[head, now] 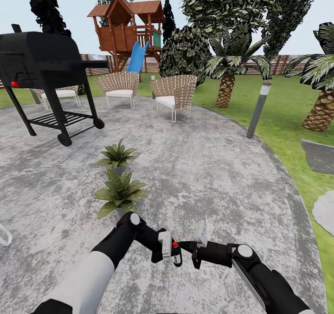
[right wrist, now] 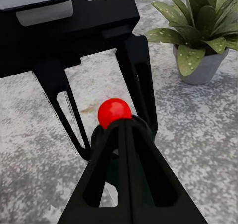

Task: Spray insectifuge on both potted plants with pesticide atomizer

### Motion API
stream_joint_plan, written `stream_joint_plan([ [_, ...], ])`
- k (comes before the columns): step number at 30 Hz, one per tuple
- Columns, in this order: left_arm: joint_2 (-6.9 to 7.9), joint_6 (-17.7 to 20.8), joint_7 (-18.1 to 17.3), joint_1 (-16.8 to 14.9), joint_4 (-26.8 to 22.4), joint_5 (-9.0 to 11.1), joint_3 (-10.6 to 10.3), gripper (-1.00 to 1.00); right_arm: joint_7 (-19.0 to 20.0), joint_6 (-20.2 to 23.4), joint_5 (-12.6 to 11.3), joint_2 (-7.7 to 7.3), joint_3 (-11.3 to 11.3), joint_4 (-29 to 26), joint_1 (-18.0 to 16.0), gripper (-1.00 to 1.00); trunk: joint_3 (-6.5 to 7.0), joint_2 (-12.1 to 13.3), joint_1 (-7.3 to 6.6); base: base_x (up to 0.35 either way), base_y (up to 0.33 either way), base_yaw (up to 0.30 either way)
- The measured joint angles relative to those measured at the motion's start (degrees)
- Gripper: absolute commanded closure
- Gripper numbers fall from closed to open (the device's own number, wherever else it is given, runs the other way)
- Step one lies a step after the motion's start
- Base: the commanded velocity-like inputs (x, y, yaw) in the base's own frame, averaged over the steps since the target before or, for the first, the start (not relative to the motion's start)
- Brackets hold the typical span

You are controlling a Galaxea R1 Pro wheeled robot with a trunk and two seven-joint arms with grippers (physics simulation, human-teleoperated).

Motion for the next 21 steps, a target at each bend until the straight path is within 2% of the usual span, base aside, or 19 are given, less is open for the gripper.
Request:
stream_joint_plan([
  [4, 0.00, 0.0, 2.0, 0.1, 0.6, -0.8, -0.4, 1.00, 0.0, 0.0, 0.0, -0.01, 0.1, 0.0, 0.0, 1.00, 0.00, 0.0, 0.00, 0.000, 0.000, 0.000],
  [5, 0.49, 0.0, 2.1, 0.2, 0.7, -1.3, -0.5, 1.00, 0.0, 0.0, 0.0, -0.01, 0.1, 0.0, 0.0, 1.00, 0.00, 0.0, 0.00, 0.000, 0.000, 0.000],
  [6, 1.98, 0.1, 2.1, 0.3, 0.7, -2.0, -0.4, 1.00, 0.0, 0.0, 0.0, -0.01, 0.1, 0.0, 0.0, 1.00, 0.00, 0.0, 0.00, 0.000, 0.000, 0.000],
  [8, 4.02, 0.2, 2.2, 0.6, 0.7, -2.3, -0.3, 1.00, 0.0, 0.0, 0.0, -0.01, 0.1, 0.0, 0.0, 1.00, 0.00, 0.0, 0.00, 0.000, 0.000, 0.000],
  [11, 8.16, 0.2, 2.2, 0.9, 0.7, -2.5, -0.1, 1.00, 0.0, 0.0, 0.0, -0.01, 0.2, 0.0, 0.0, 1.00, 0.00, 0.0, 0.00, 0.000, 0.000, 0.000],
  [12, 9.40, 0.3, 2.2, 0.9, 0.7, -2.5, -0.1, 1.00, 0.0, 0.0, 0.0, -0.01, 0.2, -0.1, 0.0, -1.00, 0.00, 0.0, 0.00, 0.000, 0.000, 0.000],
  [17, 15.25, 0.3, 2.5, 2.0, 0.8, -2.3, 0.5, 1.00, 0.0, 0.0, 0.0, 0.01, 0.3, 0.1, 0.0, -1.00, 0.00, 0.0, 0.00, 0.000, 0.000, 0.000],
  [19, 17.16, 0.3, 4.4, 3.6, 0.8, -2.0, 1.4, 1.00, -0.2, -0.1, -0.1, 0.05, 0.2, 0.1, 0.0, -1.00, 0.00, 0.0, 0.00, 0.000, 0.000, 0.000],
  [20, 17.87, 0.3, 7.4, 5.1, 0.8, -1.9, 3.2, 1.00, -0.4, -0.1, 0.0, 0.07, 0.2, 0.6, 0.0, -1.00, -0.01, 0.0, 0.00, 0.000, 0.000, 0.000],
  [21, 18.22, 0.3, 11.3, 7.2, 0.8, -1.6, 6.3, 1.00, -0.4, -0.2, -0.1, 0.13, 0.2, 1.8, 0.0, -1.00, -0.01, 0.0, 0.01, 0.000, 0.000, 0.000],
])
